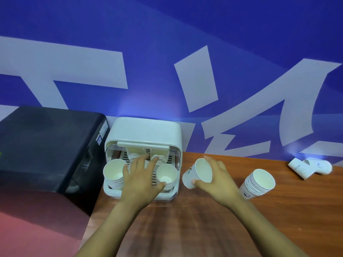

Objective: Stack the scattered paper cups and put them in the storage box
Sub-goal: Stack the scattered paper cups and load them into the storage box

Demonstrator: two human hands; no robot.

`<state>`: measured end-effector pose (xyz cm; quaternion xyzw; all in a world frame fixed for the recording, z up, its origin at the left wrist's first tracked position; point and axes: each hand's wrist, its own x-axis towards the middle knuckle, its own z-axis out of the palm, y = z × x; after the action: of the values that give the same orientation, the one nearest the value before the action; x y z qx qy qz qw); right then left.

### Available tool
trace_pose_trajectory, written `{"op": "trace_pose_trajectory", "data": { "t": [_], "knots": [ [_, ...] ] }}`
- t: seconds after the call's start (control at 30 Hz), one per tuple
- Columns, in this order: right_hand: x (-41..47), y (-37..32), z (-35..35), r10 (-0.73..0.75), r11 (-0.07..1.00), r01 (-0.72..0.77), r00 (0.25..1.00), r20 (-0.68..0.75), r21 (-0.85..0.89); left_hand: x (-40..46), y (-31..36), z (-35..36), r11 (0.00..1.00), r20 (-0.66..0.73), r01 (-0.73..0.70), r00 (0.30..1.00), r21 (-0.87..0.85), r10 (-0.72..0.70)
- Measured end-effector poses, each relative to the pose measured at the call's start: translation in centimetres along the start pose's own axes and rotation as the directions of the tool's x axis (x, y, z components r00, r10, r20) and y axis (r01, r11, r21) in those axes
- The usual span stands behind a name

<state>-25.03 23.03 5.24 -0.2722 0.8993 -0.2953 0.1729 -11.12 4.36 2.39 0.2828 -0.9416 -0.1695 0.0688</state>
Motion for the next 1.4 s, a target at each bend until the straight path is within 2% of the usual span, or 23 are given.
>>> {"op": "trace_pose_trajectory", "data": {
  "t": [0.17, 0.37, 0.57, 0.7, 0.87, 1.03, 1.2, 1.4],
  "knots": [
    [0.8, -3.9, 2.2, -0.114, 0.991, 0.119, 0.990, -0.080, 0.057, -0.4, -1.1, -1.0, 0.999, 0.008, 0.042, 0.999, -0.020, -0.042],
    [1.9, -5.2, 5.5, -0.072, 0.997, 0.070, 0.996, -0.044, -0.045, -1.1, -1.7, -1.8, 0.999, -0.016, 0.028, 0.999, -0.035, -0.029],
    [1.7, -4.5, 6.1, -0.062, 0.994, 0.068, 0.996, 0.063, -0.091, -1.3, -1.8, -2.1, 0.997, 0.001, 0.024, 1.000, -0.074, -0.024],
    [1.1, -3.3, 4.4, -0.066, 0.988, 0.078, 0.994, 0.090, -0.136, -1.4, -1.0, -2.8, 0.996, 0.024, 0.002, 1.000, -0.086, 0.000],
    [-1.6, -1.7, 0.6, -0.098, 0.972, 0.161, 0.940, 0.326, -0.172, -1.7, 1.5, -3.7, 0.980, 0.041, -0.079, 0.995, -0.183, 0.088],
    [-4.5, 1.5, -1.1, -0.028, 0.970, 0.100, 0.951, 0.309, -0.220, -3.2, 4.9, -1.8, 0.951, 0.128, -0.093, 0.983, -0.294, 0.135],
    [-6.3, 5.5, -3.7, -0.007, 0.974, 0.077, 0.951, 0.309, -0.213, -5.4, 8.8, 0.1, 0.957, 0.186, -0.102, 0.970, -0.273, 0.157],
    [-8.3, 12.0, -8.9, -0.089, 0.977, 0.151, 0.932, 0.352, -0.154, -7.4, 16.5, 2.7, 0.977, 0.172, -0.079, 0.979, -0.200, 0.114]
  ]
}}
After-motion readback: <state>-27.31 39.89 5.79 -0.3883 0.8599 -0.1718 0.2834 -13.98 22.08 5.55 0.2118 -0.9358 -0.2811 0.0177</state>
